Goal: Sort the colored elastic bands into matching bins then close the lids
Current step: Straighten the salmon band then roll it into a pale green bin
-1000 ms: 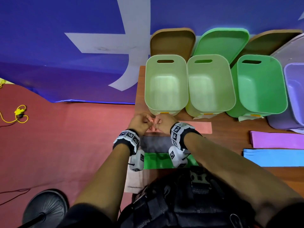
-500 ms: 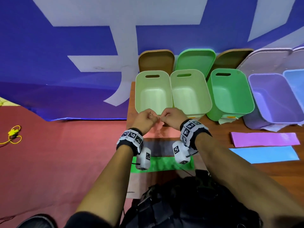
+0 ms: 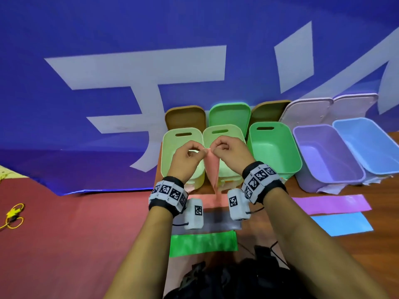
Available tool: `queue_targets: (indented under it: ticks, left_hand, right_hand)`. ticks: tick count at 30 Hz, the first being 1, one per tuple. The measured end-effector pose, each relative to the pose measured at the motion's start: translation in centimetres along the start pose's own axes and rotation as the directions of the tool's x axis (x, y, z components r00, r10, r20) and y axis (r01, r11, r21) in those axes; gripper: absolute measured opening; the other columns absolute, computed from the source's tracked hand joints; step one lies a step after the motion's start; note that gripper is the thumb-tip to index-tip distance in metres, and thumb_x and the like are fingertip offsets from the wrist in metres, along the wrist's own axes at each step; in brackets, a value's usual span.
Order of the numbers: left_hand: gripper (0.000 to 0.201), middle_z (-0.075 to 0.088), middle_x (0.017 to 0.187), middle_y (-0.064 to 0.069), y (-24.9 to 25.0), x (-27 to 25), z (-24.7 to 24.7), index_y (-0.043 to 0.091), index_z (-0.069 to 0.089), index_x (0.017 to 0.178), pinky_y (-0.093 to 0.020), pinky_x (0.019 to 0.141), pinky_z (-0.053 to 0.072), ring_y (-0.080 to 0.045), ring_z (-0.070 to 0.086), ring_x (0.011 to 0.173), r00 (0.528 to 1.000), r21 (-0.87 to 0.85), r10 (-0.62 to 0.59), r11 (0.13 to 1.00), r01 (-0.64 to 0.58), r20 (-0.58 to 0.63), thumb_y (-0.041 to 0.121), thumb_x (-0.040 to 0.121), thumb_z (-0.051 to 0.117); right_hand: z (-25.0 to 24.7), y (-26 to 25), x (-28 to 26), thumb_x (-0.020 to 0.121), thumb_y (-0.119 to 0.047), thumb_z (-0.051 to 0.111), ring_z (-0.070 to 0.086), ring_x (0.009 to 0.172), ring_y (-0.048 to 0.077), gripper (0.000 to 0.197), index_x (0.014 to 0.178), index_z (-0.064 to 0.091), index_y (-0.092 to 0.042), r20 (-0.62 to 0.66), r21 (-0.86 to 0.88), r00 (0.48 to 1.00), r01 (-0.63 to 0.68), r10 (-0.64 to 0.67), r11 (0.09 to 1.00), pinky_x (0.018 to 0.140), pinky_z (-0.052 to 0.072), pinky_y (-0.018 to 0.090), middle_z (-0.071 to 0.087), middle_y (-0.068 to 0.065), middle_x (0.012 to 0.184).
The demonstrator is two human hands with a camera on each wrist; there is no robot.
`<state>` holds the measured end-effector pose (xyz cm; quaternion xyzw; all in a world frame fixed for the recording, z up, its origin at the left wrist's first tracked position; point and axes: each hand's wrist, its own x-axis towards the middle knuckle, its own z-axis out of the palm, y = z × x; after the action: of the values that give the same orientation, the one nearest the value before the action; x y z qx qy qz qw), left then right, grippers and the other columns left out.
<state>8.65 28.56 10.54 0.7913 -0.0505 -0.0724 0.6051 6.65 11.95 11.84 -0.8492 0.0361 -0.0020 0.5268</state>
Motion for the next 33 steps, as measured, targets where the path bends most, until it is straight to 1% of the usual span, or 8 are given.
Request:
queue_targets:
  ticks: [2,5,8,13,19,26,30,33]
  left_hand:
    - [0.011,0.064,0.079,0.004,1.6,0.0,-0.2,0.017,0.063,0.081,-0.022,0.069,0.044,-0.009,0.055,0.071,1.0,-0.043,0.031,0.999,-0.031,0.001,0.011,0.088,0.069]
    - [0.014,0.056,0.077,-0.011,3.3,-0.1,-0.2,0.012,0.061,0.085,-0.014,0.065,0.044,-0.015,0.052,0.074,0.998,-0.121,0.063,0.991,-0.061,0.007,-0.001,0.088,0.065]
    - [0.015,0.057,0.078,-0.016,4.2,-0.2,-0.2,0.012,0.067,0.096,-0.014,0.062,0.044,-0.018,0.052,0.073,0.993,-0.134,0.111,0.985,-0.104,0.043,-0.001,0.088,0.065]
    - [0.013,0.067,0.088,-0.011,4.3,-0.1,-0.4,0.013,0.072,0.09,-0.016,0.066,0.046,-0.011,0.059,0.077,0.994,-0.135,0.105,0.986,-0.098,0.045,0.001,0.088,0.066]
    - [0.006,0.068,0.086,-0.004,4.0,0.7,-0.4,0.005,0.071,0.09,-0.016,0.066,0.047,-0.007,0.059,0.075,0.993,-0.132,0.115,0.985,-0.11,0.034,0.001,0.089,0.066]
    - [0.013,0.064,0.088,-0.014,3.9,1.4,-0.1,0.008,0.072,0.098,-0.016,0.067,0.048,-0.012,0.056,0.078,0.991,-0.129,0.129,0.984,-0.122,0.044,0.002,0.09,0.064]
    - [0.01,0.072,0.095,-0.009,3.5,1.7,-0.1,0.006,0.074,0.095,-0.022,0.079,0.052,-0.011,0.063,0.085,0.986,-0.13,0.144,0.983,-0.133,0.081,0.005,0.085,0.073]
    - [0.011,0.074,0.093,-0.006,3.1,1.8,-0.2,0.014,0.075,0.09,-0.026,0.084,0.052,-0.012,0.064,0.085,0.983,-0.08,0.167,0.984,-0.161,0.072,0.006,0.083,0.075]
  right_hand:
    - [-0.9,-1.0,0.0,0.084,-0.011,0.066,0.059,0.069,0.006,0.011,0.081,0.072,-0.019,-0.031,0.07,0.999,0.035,-0.033,0.997,0.068,0.048,0.024,0.068,-0.01,0.074]
    - [-1.8,-1.8,-0.3,0.087,-0.003,0.068,0.059,0.068,-0.002,0.006,0.089,0.073,-0.006,-0.077,0.222,0.995,0.072,-0.056,0.972,0.065,0.047,0.014,0.068,-0.007,0.079]
    - [-2.4,-1.9,-0.6,0.087,-0.005,0.07,0.061,0.069,0.0,0.008,0.089,0.073,-0.013,-0.079,0.32,0.997,0.04,-0.016,0.947,0.063,0.048,0.015,0.07,-0.004,0.078]
    - [-2.7,-1.7,-0.8,0.086,-0.007,0.072,0.064,0.076,0.005,0.01,0.094,0.074,-0.013,-0.005,0.446,0.999,-0.043,0.05,0.894,0.072,0.051,0.022,0.072,-0.005,0.08]
    - [-2.8,-1.6,-0.4,0.085,-0.001,0.072,0.064,0.074,0.008,0.016,0.098,0.074,-0.01,-0.046,0.437,0.997,-0.033,0.059,0.899,0.072,0.054,0.019,0.07,0.002,0.08]
    - [-2.7,-1.3,0.2,0.087,-0.008,0.073,0.064,0.074,0.006,0.003,0.088,0.073,-0.012,-0.079,0.369,0.995,-0.031,0.064,0.929,0.068,0.052,0.019,0.071,0.005,0.086]
    - [-2.6,-1.1,0.5,0.088,-0.009,0.071,0.064,0.072,0.006,0.004,0.086,0.073,-0.012,-0.072,0.356,0.995,-0.036,0.066,0.934,0.069,0.052,0.021,0.072,0.005,0.084]
    - [-2.5,-1.0,0.6,0.089,-0.01,0.071,0.063,0.068,0.005,0.003,0.088,0.074,-0.01,-0.057,0.331,0.996,-0.043,0.066,0.942,0.066,0.052,0.019,0.071,0.002,0.08]
